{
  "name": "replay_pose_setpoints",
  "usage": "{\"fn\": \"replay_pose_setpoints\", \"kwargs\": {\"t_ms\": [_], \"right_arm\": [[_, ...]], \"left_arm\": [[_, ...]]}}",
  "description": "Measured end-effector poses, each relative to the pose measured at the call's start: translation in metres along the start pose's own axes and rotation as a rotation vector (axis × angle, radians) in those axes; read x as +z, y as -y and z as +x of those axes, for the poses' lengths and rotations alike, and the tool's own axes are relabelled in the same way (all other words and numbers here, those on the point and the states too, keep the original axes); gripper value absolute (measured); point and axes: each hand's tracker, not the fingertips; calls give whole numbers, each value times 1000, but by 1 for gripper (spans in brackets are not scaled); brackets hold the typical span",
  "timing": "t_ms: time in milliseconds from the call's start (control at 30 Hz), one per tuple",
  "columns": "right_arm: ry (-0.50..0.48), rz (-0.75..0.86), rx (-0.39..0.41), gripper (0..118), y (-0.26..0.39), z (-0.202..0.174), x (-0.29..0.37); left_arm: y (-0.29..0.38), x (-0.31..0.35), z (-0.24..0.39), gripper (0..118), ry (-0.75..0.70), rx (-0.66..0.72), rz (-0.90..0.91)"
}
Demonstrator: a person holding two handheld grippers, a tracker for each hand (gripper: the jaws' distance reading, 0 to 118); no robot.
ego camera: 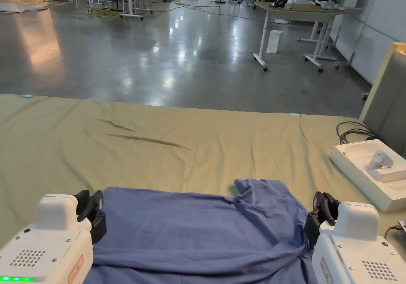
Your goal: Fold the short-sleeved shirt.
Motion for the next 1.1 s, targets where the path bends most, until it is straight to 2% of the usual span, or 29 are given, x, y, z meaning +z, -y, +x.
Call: {"fn": "replay_pose_setpoints", "kwargs": {"t_ms": [33, 167, 333, 533, 600, 633, 667, 700, 733, 933, 1100], "right_arm": [[-17, 14, -7, 0, 1, 1, 3], [-36, 24, 41, 0, 4, -3, 9], [-46, 45, 97, 0, 2, -11, 16], [-49, 8, 111, 0, 6, -10, 10], [-44, -20, 114, 0, 9, -9, 8], [-43, -26, 112, 0, 12, -7, 7], [-42, -36, 109, 0, 14, -6, 6], [-37, -47, 107, 0, 16, -5, 5], [-31, -58, 107, 0, 18, -5, 6], [-6, -121, 122, 0, 30, 2, 1], [4, -173, 128, 0, 41, 8, -4]], "left_arm": [[-8, 45, 31, 5, -24, -5, -1], [-6, 52, 27, 1, 13, 24, -16], [5, 52, 14, 1, -17, -11, -73], [49, 18, -25, 2, 5, 63, -450], [68, 3, -37, 4, -8, 104, -556], [78, -6, -44, 18, -16, 116, -616], [87, -14, -51, 38, -27, 125, -665], [95, -23, -58, 53, -40, 133, -706], [101, -29, -61, 57, -70, 116, -725], [116, -60, -71, 63, -80, 149, -789], [134, -87, -65, 63, -102, 93, -930]]}}
